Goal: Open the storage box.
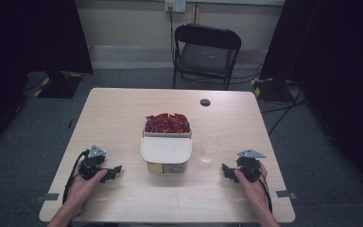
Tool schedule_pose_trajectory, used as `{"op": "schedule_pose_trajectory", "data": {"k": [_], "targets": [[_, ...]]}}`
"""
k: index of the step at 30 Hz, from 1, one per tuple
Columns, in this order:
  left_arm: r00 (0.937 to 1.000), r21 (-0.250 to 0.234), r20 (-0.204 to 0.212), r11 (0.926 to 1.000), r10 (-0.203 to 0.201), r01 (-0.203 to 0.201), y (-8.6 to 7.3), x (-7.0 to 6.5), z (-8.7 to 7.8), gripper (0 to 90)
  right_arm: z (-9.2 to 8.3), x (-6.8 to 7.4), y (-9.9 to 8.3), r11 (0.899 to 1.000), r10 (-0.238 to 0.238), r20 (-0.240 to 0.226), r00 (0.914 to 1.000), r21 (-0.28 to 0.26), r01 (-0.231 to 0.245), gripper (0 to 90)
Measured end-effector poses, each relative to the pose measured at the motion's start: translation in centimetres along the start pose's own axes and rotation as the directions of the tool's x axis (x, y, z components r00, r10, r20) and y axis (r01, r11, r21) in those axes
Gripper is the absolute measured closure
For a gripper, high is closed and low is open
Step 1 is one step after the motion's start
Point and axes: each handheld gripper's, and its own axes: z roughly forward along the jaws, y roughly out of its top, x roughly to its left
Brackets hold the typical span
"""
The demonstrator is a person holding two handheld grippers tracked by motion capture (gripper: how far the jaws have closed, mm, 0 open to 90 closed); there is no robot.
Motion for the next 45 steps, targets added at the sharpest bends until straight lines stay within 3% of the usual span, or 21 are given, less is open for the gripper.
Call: {"op": "schedule_pose_trajectory", "data": {"k": [7, 17, 24, 36, 38, 45], "targets": [[0.9986, -0.047, 0.053, 0.9989, -0.001, 0.004, 0.8, -1.1, -0.7, 16.2, 0.0, 0.0, 0.0, 1.000, 0.000, 0.000, 1.0000, 0.000, 0.000, 11.2], [0.9914, -0.120, 0.122, 0.9922, 0.048, -0.033, 2.7, -3.0, -1.0, 16.5, 0.0, 0.0, 0.0, 1.000, 0.000, 0.000, 1.0000, 0.000, 0.000, 11.3], [0.9836, -0.142, 0.167, 0.9888, 0.069, -0.045, 3.4, -3.9, -1.3, 16.5, 0.0, 0.0, 0.0, 1.000, 0.000, 0.000, 1.0000, 0.000, 0.000, 11.3], [0.9715, -0.151, 0.208, 0.9851, 0.113, -0.082, 4.1, -5.1, -1.6, 16.4, 0.0, 0.0, 0.0, 1.000, 0.000, 0.000, 1.0000, 0.000, 0.000, 11.3], [0.9672, -0.159, 0.226, 0.9840, 0.116, -0.080, 4.3, -5.3, -1.6, 16.3, 0.0, 0.0, 0.0, 1.000, 0.000, 0.000, 1.0000, 0.000, 0.000, 11.2], [0.9636, -0.163, 0.239, 0.9832, 0.121, -0.083, 4.6, -5.8, -1.4, 16.2, 0.0, 0.0, 0.0, 1.000, 0.000, -0.001, 1.0000, 0.000, 0.000, 11.2]]}}
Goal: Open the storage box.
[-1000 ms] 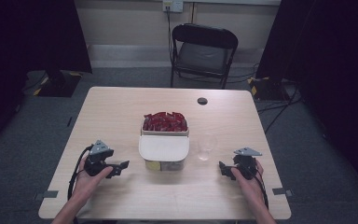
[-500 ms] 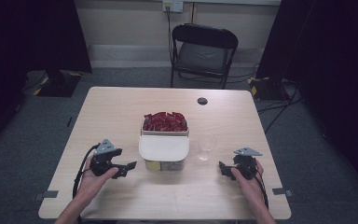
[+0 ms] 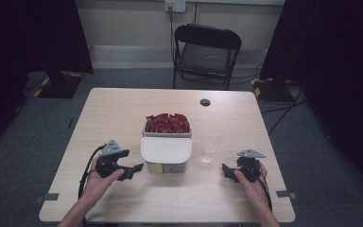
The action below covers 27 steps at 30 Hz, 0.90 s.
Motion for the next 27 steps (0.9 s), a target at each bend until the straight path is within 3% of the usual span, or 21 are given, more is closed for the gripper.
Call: {"op": "schedule_pose_trajectory", "data": {"k": [4, 11, 27], "targets": [[0.9994, 0.009, 0.028, 0.9997, 0.021, -0.021, 0.1, -0.2, 0.1, 16.3, 0.0, 0.0, 0.0, 1.000, 0.000, 0.001, 1.0000, 0.000, 0.000, 11.2], [0.9986, 0.003, 0.040, 0.9994, 0.035, -0.035, 0.7, -0.7, 0.5, 16.0, 0.0, 0.0, 0.0, 1.000, -0.001, 0.001, 1.0000, 0.000, 0.001, 11.3], [0.9993, -0.027, 0.036, 0.9996, 0.007, -0.006, 1.3, -0.6, 0.8, 16.0, 0.0, 0.0, 0.0, 1.000, 0.000, 0.001, 1.0000, 0.000, 0.000, 11.2]]}}
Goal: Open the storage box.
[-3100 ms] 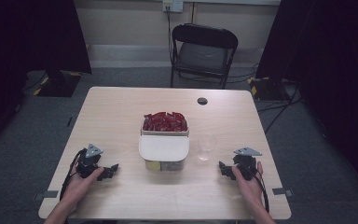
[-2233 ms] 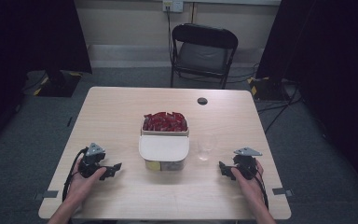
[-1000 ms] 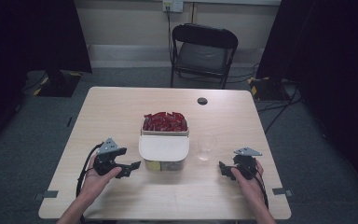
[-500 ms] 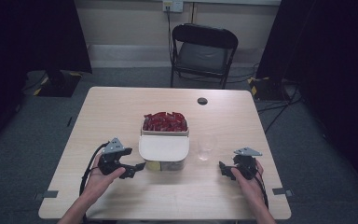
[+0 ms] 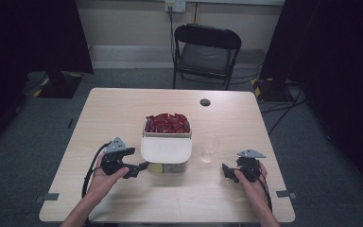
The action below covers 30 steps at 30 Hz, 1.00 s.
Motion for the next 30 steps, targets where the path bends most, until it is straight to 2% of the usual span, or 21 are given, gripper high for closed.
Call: {"op": "schedule_pose_trajectory", "data": {"k": [3, 6, 7, 9, 19, 20, 30], "targets": [[1.0000, -0.010, 0.003, 0.9999, -0.005, 0.005, 0.1, -0.1, 0.1, 16.0, 0.0, 0.0, 0.0, 1.000, 0.000, 0.000, 1.0000, 0.000, 0.000, 11.2], [1.0000, 0.000, 0.002, 1.0000, 0.001, -0.001, 0.2, 0.0, 0.2, 16.0, 0.0, 0.0, 0.0, 1.000, 0.000, 0.000, 1.0000, 0.000, 0.000, 11.2], [0.9999, -0.005, 0.005, 0.9999, -0.012, 0.012, 0.2, -0.1, 0.3, 16.1, 0.0, 0.0, 0.0, 1.000, 0.000, 0.000, 1.0000, 0.000, 0.000, 11.2], [1.0000, -0.004, 0.004, 1.0000, 0.001, -0.001, 0.2, -0.1, 0.2, 15.9, 0.0, 0.0, 0.0, 1.000, 0.000, 0.000, 1.0000, 0.000, 0.000, 11.2], [1.0000, -0.013, 0.010, 0.9999, 0.001, -0.001, 0.5, 0.0, 0.0, 15.4, 0.0, 0.0, 0.0, 1.000, 0.000, 0.000, 1.0000, 0.000, 0.000, 11.2], [0.9999, -0.023, 0.011, 0.9997, -0.010, 0.011, 0.5, -0.1, 0.1, 15.4, 0.0, 0.0, 0.0, 1.000, 0.000, 0.000, 1.0000, 0.000, 0.000, 11.2], [0.9999, -0.037, 0.014, 0.9993, 0.002, -0.002, 1.4, -0.2, -0.2, 15.4, 0.0, 0.0, 0.0, 1.000, 0.000, 0.000, 1.0000, 0.000, 0.000, 11.2]]}}
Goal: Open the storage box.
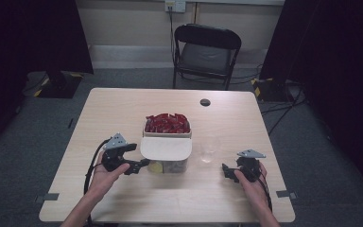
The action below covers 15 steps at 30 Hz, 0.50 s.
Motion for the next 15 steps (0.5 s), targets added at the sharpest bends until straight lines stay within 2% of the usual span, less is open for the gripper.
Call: {"op": "schedule_pose_trajectory", "data": {"k": [15], "targets": [[1.0000, -0.001, 0.004, 1.0000, 0.003, -0.003, 0.35, -0.09, 0.01, 15.5, 0.00, 0.00, 0.00, 1.000, 0.000, 0.000, 1.0000, 0.000, 0.000, 11.2]]}}
